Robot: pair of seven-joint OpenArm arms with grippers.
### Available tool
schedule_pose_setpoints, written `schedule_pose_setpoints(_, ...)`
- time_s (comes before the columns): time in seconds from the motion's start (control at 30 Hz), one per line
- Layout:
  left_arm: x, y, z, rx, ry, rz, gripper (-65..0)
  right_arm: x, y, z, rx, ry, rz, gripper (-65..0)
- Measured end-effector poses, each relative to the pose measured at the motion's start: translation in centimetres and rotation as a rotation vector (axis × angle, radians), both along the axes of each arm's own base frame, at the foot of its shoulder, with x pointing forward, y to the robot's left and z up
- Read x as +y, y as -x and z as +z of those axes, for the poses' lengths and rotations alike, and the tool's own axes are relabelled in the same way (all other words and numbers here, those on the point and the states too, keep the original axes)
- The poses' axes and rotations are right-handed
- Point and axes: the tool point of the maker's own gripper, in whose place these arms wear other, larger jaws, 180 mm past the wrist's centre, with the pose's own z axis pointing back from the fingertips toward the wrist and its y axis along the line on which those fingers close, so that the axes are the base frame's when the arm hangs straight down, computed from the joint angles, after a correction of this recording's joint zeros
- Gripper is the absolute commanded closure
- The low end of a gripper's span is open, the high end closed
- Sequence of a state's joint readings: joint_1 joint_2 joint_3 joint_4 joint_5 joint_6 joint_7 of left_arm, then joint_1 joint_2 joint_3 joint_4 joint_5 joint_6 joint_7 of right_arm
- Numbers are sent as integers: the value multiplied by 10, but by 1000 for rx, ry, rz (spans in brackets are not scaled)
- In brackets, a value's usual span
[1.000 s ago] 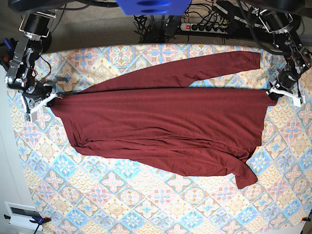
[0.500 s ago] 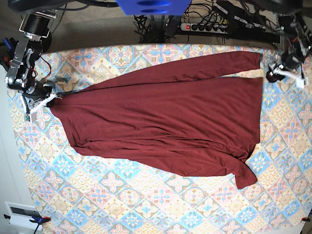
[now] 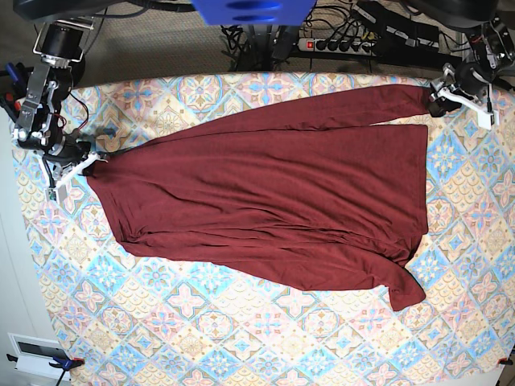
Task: Layout the t-shirt on the table in an organized manner, then fold the t-shirt properly
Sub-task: 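Pull the grasped edge with the left gripper toward the robot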
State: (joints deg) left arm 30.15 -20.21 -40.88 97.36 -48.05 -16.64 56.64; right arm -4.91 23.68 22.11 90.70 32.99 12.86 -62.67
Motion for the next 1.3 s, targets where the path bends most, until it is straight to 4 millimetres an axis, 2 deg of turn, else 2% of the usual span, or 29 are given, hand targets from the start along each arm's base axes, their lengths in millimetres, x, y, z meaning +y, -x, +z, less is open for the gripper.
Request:
schedule_pose_setpoints(0.07,-6,3,-11,48,-39,-43,-313,0,-1,0,-3,-1,0,-7)
schedule_pose_setpoints(0.17,-33,6,-26,100,-19,-127,-312,0,0,0,-2,0,0,-7)
schedule_pose_setpoints(0.3,-56,-1,-31,88,2,-195,-296,0,0,0,-1,1,-1,-7)
schedule_pose_setpoints(0.4,-62,-2,-32,93,2,-223,-207,0,0,0,-2,-1,-1,-7)
schedule_pose_setpoints(0.5,-68,0,-34,106,14,-238,-2,-1,0,1,-3,0,-2,-7)
schedule_pose_setpoints(0.53,-71,1,-34,104,16,-245,0,-1,0,1,-2,0,-2,-7)
schedule_pose_setpoints(0.63,-88,11,-24,124,32,-310,-11,-1,0,1,-2,0,-2,-8)
schedule_pose_setpoints(0.77,-132,25,11,86,87,-532,0,-1,0,1,-3,0,-2,-8)
schedule_pose_setpoints(0.83,-143,27,24,76,104,-599,0,-1,0,0,0,3,-3,-9)
schedule_pose_setpoints(0.93,-143,31,34,83,144,-644,0,-1,-1,1,-4,1,-2,-10)
schedule_pose_setpoints(1.0,-146,44,41,107,220,-679,0,0,0,0,-1,0,-1,-23)
schedule_pose_setpoints(1.1,-148,48,54,109,280,-717,0,0,-1,1,-3,0,0,-67)
schedule_pose_setpoints(1.2,-145,39,65,82,283,-748,0,-1,0,0,2,4,-5,-134)
schedule_pose_setpoints(1.3,-142,43,64,113,271,-771,0,0,0,0,-2,-1,-5,-173)
